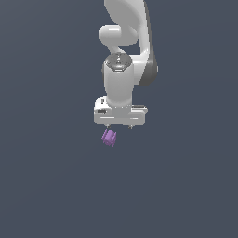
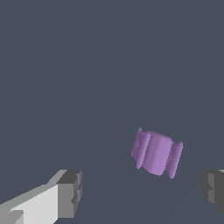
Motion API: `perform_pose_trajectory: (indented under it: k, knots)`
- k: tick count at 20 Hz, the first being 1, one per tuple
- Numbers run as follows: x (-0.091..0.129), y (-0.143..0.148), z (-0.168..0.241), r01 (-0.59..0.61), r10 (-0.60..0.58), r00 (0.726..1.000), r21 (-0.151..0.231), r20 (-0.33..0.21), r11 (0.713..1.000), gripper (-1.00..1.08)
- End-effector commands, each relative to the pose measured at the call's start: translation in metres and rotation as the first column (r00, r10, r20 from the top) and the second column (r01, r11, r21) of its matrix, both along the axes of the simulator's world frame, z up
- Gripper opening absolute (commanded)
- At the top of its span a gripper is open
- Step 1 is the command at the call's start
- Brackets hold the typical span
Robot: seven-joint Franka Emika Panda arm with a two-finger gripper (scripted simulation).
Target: Pick up the object and move it to a goal position.
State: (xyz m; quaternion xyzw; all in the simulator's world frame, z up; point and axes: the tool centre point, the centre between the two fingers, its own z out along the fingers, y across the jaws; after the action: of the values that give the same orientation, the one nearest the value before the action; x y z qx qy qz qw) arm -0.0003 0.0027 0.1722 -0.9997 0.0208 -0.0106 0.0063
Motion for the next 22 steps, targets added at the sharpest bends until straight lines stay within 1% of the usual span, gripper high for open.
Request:
perform_pose_trajectory:
  k: [1,10,14,18,22]
  knots:
    - [0.0,0.0,0.0,0.0,0.0,1.0,0.0,0.0,1.0,1.0]
    - [0.0,0.008,0.009,-0.027,0.027,1.0,0.021,0.013,0.999,1.0]
    - [0.0,0.008,0.009,-0.027,0.026,1.0,0.021,0.013,0.999,1.0]
    - [-0.001,0.002,0.001,0.002,-0.002,1.0,0.02,0.009,1.0,1.0]
    - [-0.004,-0.009,-0.016,0.061,-0.061,0.998,0.016,0.002,0.998,1.0]
